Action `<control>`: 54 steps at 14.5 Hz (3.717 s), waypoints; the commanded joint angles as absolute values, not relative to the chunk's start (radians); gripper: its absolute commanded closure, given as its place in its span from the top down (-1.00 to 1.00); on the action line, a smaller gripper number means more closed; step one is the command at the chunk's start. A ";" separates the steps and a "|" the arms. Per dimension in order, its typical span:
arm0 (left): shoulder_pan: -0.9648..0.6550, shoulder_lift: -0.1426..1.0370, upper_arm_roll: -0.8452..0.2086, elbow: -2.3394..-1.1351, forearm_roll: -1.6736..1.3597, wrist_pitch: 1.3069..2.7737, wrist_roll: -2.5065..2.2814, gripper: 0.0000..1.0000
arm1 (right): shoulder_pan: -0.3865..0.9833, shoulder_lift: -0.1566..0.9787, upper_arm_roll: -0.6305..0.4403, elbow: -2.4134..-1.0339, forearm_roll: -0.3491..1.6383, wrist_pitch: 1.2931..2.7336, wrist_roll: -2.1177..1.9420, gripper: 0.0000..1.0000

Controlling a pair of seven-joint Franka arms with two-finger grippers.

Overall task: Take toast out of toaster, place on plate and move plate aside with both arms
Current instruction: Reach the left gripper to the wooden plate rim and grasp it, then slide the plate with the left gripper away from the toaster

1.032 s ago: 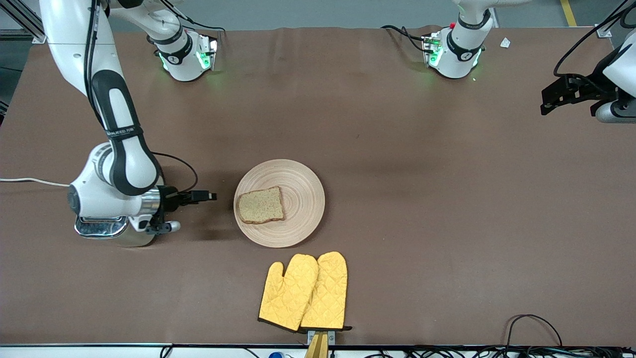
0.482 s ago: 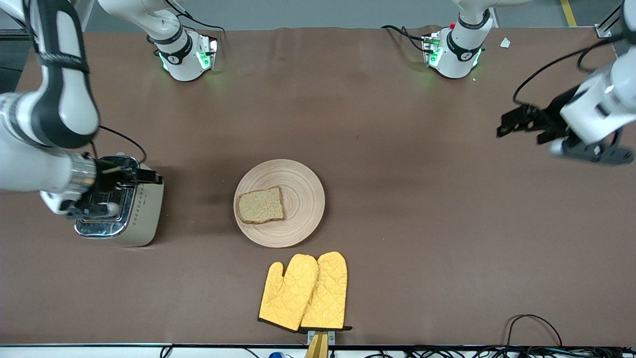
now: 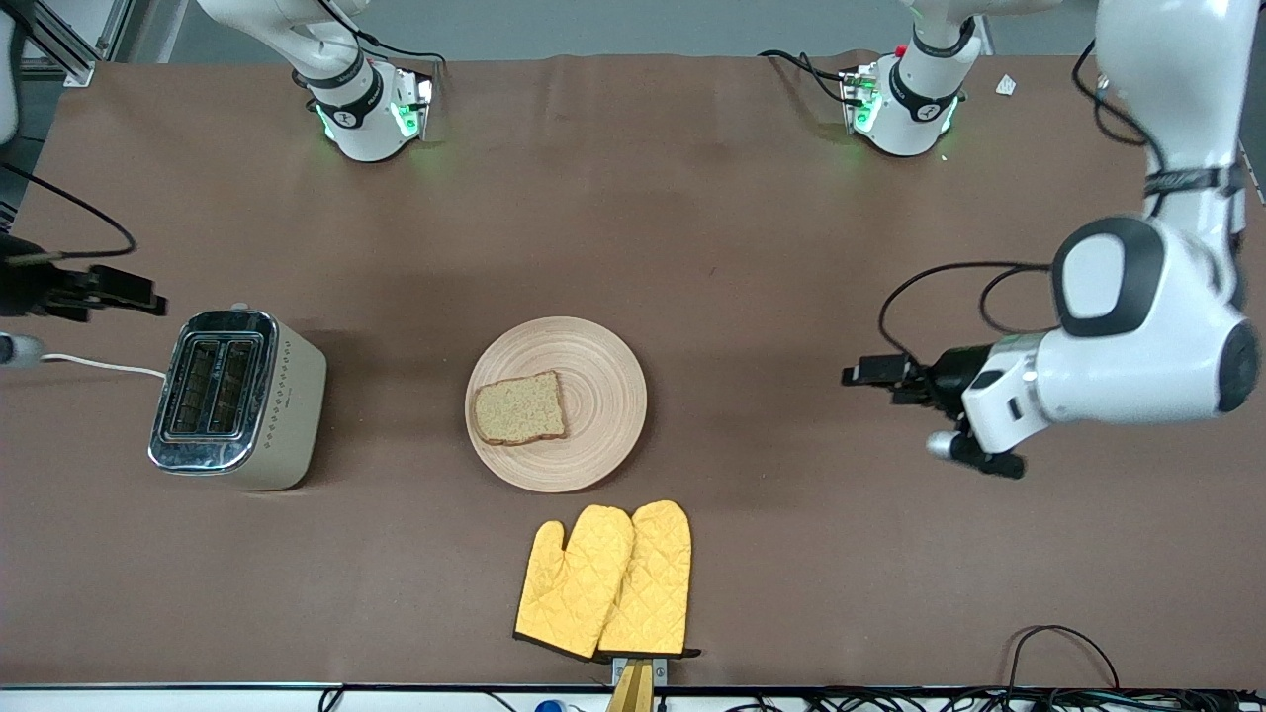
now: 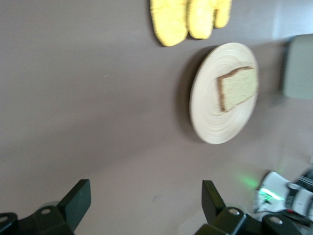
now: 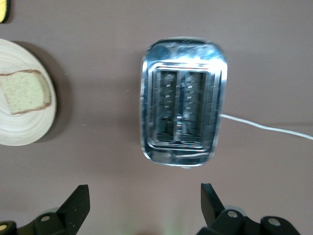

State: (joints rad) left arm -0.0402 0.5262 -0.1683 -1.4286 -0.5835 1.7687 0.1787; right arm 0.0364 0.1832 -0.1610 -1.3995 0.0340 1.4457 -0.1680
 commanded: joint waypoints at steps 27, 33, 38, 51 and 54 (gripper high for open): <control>-0.245 0.991 -0.341 -1.497 -1.361 2.316 0.830 0.02 | -0.043 -0.005 -0.028 -1.503 0.017 1.447 -0.025 1.00; -0.268 1.020 -0.341 -1.463 -1.361 2.330 0.828 -0.53 | -0.049 -0.003 -0.026 -1.494 0.020 1.443 -0.025 1.00; -0.268 1.009 -0.341 -1.463 -1.359 2.330 0.819 -0.82 | -0.044 -0.003 -0.021 -1.496 0.018 1.440 -0.026 1.00; -0.024 0.749 -0.337 -1.548 -1.281 2.220 0.683 -1.00 | -0.043 -0.003 -0.021 -1.494 0.017 1.442 -0.031 1.00; 0.174 0.753 -0.341 -1.539 -1.185 2.009 0.669 -1.00 | -0.043 -0.003 -0.021 -1.494 0.017 1.442 -0.031 1.00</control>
State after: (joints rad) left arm 0.0506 0.7729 -0.3223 -1.5094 -1.2243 2.1429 0.6682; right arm -0.0325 0.0278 -0.0305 -1.4645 0.0030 1.4348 -0.0394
